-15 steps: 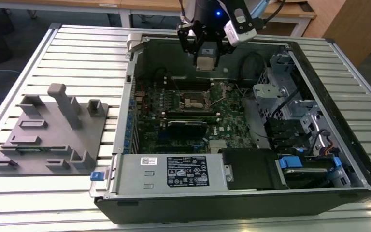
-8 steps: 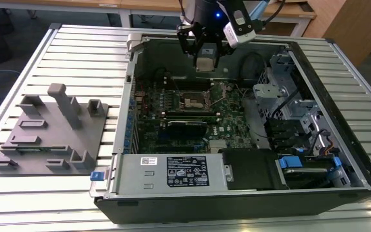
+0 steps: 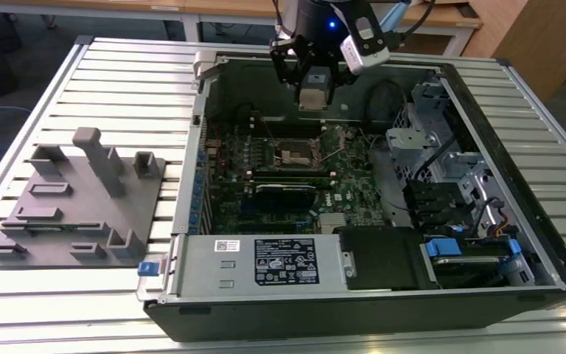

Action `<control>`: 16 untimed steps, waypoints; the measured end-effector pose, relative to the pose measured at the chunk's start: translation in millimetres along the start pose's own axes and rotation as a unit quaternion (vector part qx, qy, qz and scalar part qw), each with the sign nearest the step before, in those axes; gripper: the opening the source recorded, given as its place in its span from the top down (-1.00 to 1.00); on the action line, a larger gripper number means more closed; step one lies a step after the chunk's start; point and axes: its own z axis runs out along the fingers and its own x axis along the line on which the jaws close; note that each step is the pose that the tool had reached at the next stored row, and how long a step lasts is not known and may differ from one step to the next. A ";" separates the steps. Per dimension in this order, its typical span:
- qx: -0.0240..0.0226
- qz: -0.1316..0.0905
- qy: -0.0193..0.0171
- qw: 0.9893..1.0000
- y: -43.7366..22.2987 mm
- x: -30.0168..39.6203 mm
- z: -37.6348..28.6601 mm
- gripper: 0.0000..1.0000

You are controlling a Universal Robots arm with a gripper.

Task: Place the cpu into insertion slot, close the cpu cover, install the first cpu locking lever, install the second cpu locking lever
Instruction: 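Place the cpu into insertion slot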

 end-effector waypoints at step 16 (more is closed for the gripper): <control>0.000 0.000 -0.001 1.000 -0.6 0.4 6.2 -0.08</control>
